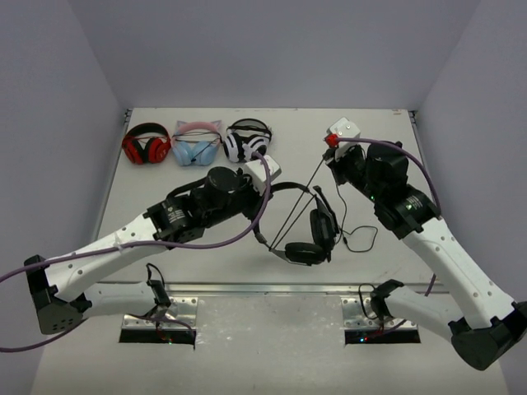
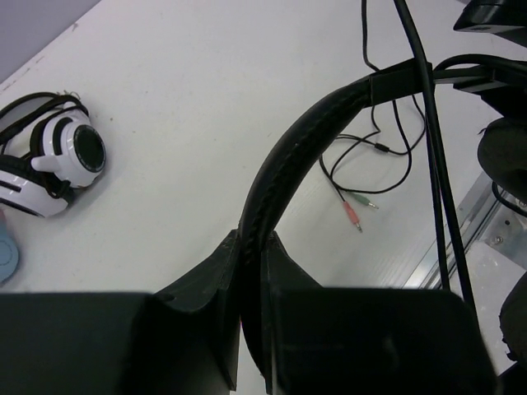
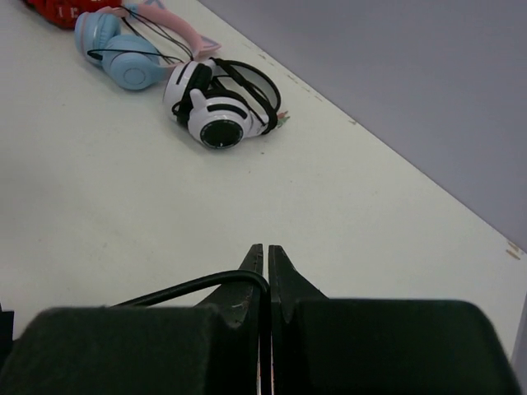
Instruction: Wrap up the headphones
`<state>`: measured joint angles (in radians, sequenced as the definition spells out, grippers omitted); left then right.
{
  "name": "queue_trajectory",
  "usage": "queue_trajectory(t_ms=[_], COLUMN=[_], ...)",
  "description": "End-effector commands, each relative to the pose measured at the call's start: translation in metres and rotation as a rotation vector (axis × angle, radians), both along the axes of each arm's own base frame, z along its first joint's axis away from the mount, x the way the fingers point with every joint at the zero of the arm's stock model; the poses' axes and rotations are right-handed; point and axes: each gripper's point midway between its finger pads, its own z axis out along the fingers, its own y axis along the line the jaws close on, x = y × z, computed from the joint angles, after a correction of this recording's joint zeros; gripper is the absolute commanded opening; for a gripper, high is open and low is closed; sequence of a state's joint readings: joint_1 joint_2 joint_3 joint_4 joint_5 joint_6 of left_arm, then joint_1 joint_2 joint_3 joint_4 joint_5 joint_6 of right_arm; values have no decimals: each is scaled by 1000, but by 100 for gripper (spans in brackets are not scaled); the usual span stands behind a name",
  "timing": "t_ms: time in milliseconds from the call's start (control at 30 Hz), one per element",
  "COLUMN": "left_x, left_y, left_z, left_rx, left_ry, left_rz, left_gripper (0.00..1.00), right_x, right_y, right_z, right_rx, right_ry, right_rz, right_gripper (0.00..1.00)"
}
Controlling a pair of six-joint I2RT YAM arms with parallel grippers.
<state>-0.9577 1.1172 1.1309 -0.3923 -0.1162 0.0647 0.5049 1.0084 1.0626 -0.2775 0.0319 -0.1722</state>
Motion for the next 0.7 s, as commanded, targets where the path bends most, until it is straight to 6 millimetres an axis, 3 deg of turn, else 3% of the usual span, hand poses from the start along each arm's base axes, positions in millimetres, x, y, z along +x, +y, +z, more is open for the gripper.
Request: queue_trajectory(t_ms=[0, 100, 233, 367, 433, 467, 600, 667], left_x=[-15, -3, -16, -25, -31, -32, -38, -38], left_y=[11, 32, 37, 58, 61, 63, 72, 66], left_z=[19, 45, 85, 132, 148, 156, 205, 213], left_rx=[-31, -111, -243, -400, -465, -493, -645, -662], left_ry=[-42, -124, -143, -165, -148, -145, -132, -111], left_rz=[-26, 105, 83, 136, 134, 142, 161, 155], left_gripper=[0, 0, 0, 0, 0, 0, 0, 0], right_x=[8, -1, -20, -32, -37, -43, -53, -57], right_y=[-8, 13, 46, 70, 79, 86, 105, 116], right_z=[37, 23, 5, 4, -8, -2, -9, -11], right_rx=[118, 183, 305, 449, 486, 517, 676, 746], right_ry=[-131, -56, 41, 92, 138, 130, 257, 315], right_rz=[-27, 68, 235, 351, 395, 456, 541, 598], right_gripper=[1, 1, 1, 1, 1, 1, 2, 5])
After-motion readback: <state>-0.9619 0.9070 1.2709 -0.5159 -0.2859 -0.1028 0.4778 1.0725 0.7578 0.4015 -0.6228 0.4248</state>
